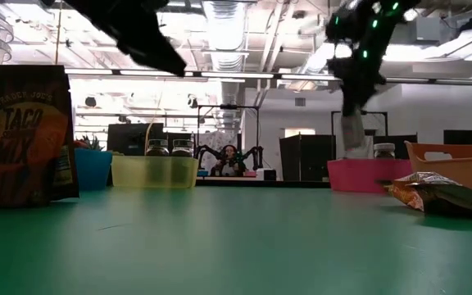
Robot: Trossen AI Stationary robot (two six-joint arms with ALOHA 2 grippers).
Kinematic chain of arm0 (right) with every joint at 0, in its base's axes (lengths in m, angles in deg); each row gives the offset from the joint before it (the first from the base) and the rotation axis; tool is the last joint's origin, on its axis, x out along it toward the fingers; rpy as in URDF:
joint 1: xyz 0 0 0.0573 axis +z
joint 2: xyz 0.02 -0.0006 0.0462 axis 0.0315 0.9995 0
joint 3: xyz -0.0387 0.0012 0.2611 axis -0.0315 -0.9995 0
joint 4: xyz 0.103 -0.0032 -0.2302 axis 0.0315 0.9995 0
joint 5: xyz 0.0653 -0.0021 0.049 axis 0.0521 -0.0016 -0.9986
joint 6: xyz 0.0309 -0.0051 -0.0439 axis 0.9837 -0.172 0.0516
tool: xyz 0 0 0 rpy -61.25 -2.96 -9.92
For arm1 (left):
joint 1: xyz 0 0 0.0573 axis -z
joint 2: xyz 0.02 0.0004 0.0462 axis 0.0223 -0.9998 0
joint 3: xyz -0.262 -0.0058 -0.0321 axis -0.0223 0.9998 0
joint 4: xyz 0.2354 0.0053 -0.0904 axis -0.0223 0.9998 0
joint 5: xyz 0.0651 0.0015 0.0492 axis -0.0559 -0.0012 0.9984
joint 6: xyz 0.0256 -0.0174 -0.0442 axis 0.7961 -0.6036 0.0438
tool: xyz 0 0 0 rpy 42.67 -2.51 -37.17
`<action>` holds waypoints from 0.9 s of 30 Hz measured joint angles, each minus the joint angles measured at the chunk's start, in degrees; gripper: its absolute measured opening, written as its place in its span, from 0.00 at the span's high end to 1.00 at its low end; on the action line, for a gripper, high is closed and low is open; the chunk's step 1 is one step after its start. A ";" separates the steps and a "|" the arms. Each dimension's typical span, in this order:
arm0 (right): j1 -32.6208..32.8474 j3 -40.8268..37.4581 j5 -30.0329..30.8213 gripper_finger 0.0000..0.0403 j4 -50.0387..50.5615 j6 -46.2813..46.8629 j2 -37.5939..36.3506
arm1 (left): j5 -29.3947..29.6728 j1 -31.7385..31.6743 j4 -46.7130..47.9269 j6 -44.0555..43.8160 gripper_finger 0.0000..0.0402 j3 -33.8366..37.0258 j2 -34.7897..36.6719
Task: Sort spices by type
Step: Adjust the white seasoning bottle into the red bin
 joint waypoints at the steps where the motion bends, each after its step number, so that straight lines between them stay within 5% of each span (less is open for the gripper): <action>1: 1.15 0.04 0.26 0.36 -1.56 -0.65 -1.35 | -1.05 0.00 0.90 -1.02 0.35 0.00 -0.31; 9: 8.69 0.11 0.38 0.36 -7.69 -5.66 -7.23 | -6.84 1.35 5.96 -4.97 0.32 -1.44 -1.54; 19: 5.99 -2.06 0.74 0.43 -0.46 -3.54 -4.33 | -4.30 1.40 6.65 -3.34 0.32 -6.15 -1.00; 27: 2.07 -7.68 0.70 0.42 -3.79 -3.52 0.26 | -3.73 1.40 10.06 -2.42 0.32 -7.26 -1.01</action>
